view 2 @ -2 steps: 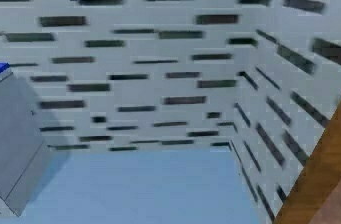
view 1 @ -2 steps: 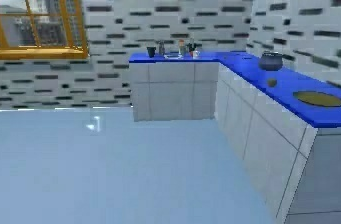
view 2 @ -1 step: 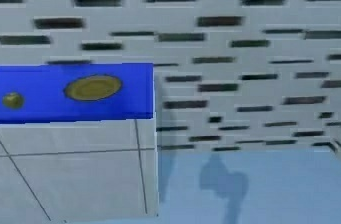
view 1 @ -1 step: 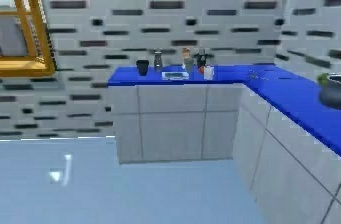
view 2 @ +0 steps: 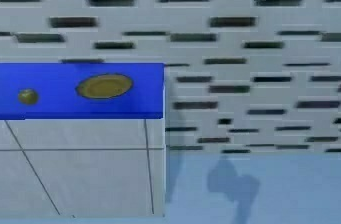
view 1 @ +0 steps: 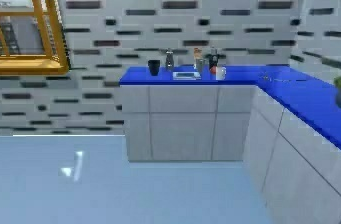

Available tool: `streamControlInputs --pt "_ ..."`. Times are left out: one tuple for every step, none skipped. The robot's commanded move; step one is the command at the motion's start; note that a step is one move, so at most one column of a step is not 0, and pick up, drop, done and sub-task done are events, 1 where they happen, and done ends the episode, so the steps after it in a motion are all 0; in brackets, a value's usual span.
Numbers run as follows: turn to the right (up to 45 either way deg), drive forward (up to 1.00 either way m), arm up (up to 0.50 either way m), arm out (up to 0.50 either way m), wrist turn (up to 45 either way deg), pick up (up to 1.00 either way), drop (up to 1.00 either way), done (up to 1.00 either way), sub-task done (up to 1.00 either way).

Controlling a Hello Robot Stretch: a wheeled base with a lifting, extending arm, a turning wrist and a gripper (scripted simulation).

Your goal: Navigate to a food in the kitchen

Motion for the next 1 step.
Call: streamControlInputs --pt "0.0 1.00 0.00 0.00 0.0 0.00 0.00 0.00 0.00"
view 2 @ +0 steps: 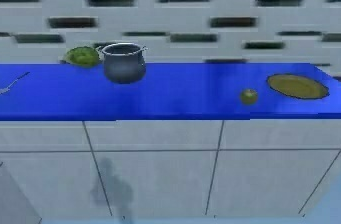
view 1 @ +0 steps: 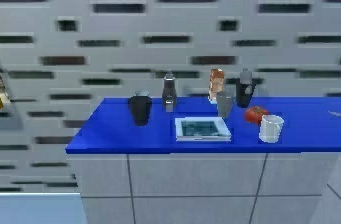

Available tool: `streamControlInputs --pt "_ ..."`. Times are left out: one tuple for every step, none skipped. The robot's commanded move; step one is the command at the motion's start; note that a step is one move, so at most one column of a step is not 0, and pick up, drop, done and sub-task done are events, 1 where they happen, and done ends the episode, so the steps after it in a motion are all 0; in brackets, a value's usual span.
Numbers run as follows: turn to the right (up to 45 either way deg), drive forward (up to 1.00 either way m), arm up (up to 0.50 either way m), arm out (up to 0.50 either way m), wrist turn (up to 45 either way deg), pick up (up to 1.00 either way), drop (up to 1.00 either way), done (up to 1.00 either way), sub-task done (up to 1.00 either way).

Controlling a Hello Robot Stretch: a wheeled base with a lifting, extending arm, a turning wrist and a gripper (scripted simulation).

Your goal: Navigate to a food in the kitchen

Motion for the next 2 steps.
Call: streamControlInputs --pt "-6.0 0.00 0.00 0.00 0.0 0.00 0.00 0.00 0.00" --pt "0.0 0.40 0.00 0.00 0.0 0.00 0.00 0.00 0.00"
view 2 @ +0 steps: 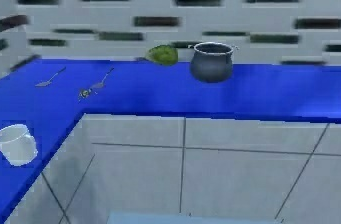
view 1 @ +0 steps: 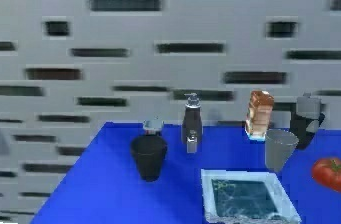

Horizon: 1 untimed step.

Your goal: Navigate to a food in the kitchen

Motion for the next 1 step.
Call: streamControlInputs --pt "0.0 0.00 0.00 0.00 0.0 0.00 0.00 1.00 0.00"
